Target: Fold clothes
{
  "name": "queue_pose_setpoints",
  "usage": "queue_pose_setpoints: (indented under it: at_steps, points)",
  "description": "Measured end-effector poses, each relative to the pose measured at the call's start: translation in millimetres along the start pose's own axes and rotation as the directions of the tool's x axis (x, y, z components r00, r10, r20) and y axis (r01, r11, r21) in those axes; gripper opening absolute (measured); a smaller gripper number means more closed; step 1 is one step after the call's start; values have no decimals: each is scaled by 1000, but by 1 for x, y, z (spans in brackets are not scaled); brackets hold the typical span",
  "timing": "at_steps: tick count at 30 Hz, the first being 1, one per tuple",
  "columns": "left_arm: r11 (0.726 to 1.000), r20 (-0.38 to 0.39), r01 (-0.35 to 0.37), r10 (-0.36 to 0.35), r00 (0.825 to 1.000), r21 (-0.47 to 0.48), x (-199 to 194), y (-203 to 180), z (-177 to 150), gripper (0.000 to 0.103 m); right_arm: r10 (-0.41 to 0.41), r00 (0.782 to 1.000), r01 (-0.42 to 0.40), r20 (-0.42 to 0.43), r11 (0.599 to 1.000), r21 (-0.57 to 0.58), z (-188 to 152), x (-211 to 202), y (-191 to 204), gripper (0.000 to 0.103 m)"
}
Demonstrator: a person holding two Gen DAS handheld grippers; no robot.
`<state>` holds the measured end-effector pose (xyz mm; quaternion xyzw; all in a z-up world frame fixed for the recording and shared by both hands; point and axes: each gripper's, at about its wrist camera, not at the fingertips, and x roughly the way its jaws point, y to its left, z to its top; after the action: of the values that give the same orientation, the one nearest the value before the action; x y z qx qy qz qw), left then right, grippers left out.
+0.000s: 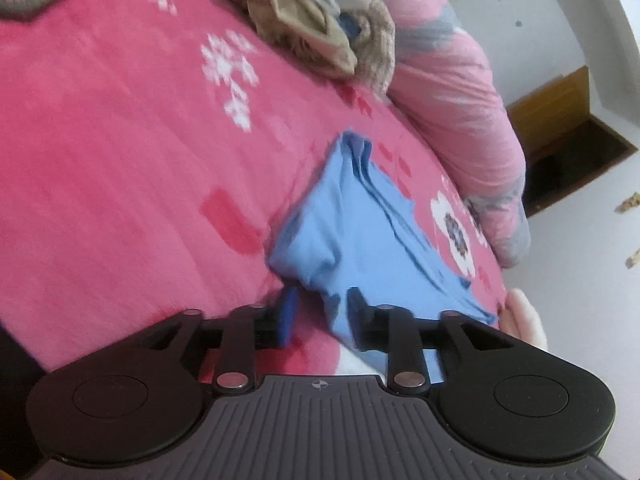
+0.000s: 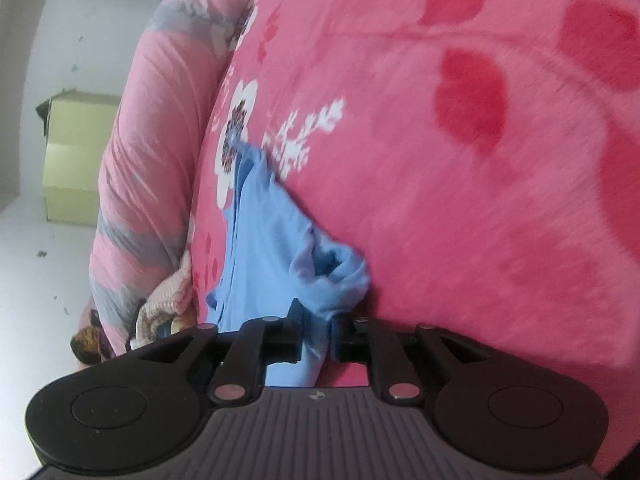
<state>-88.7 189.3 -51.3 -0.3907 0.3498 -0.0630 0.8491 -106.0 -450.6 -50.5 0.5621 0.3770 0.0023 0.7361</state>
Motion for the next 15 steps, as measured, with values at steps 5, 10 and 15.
queue_pose_setpoints:
  at_steps: [5,10,15]
  points:
    - [999,84,-46,44,996,26,-22,-2,9,46,-73,991,75,111,997,-17,9,-32,1,36]
    - [994,129,-68,56,990,90,-24,-13,24,48,-126,951,161,281,982,-103,14,-56,19,37]
    - [965,109,-124,101,989,231,8,-42,43,48,-58,949,161,310,934,-318,5,-38,68,37]
